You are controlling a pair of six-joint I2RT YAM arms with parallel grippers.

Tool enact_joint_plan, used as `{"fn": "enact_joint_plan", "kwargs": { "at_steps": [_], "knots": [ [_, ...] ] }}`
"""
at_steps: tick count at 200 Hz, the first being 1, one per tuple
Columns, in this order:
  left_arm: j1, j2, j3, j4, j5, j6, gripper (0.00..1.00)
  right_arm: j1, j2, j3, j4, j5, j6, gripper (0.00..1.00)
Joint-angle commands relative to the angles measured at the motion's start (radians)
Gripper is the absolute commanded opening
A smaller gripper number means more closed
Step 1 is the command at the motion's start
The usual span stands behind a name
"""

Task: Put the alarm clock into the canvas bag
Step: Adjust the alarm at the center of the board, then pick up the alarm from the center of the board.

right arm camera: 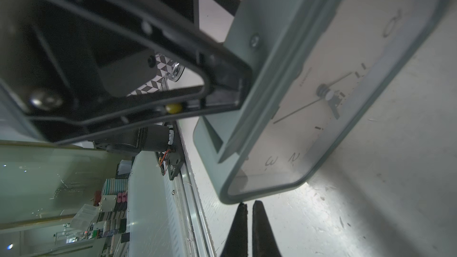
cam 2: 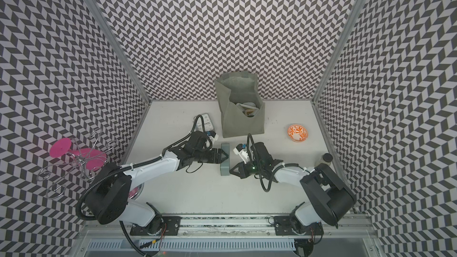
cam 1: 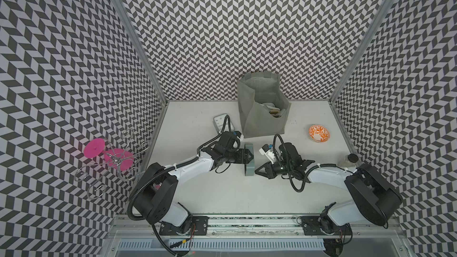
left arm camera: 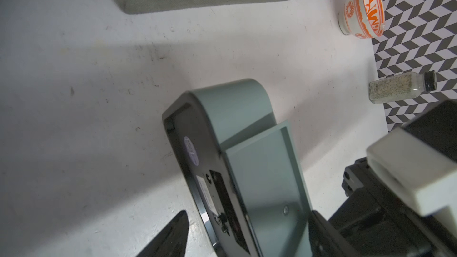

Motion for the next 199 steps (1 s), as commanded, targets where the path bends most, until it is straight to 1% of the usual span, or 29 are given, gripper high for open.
{"fn": "enact_joint_plan", "kwargs": {
  "at_steps": [1,16,44,78,92,117,155,199],
  "knots": [
    [-0.009,-0.003,0.038,0.016,-0.012,-0.005,0.77,0.042,0.025,0.021,0.109,-0.032,0.043,0.08],
    [-0.012,-0.009,0.044,0.019,-0.013,-0.004,0.78,0.043,0.018,0.015,0.119,-0.031,0.057,0.08],
    [-0.022,0.006,0.06,0.01,-0.012,0.014,0.78,0.023,-0.05,0.004,0.039,0.056,0.049,0.07],
    [-0.042,0.036,0.092,-0.05,-0.113,0.046,0.76,-0.04,-0.166,-0.033,-0.046,0.142,0.052,0.07],
    [-0.045,0.045,0.099,-0.053,-0.132,0.05,0.75,-0.072,-0.211,-0.046,-0.073,0.159,0.052,0.07],
    [-0.062,0.07,0.127,-0.063,-0.156,0.059,0.74,-0.136,-0.269,-0.066,-0.108,0.172,0.04,0.07],
    [-0.085,0.126,0.167,-0.09,-0.203,0.066,0.72,-0.212,-0.301,-0.077,-0.137,0.155,0.021,0.07],
    [-0.132,0.175,0.241,-0.19,-0.371,0.08,0.67,-0.266,-0.332,-0.083,-0.149,0.128,0.008,0.07]
  ]
}}
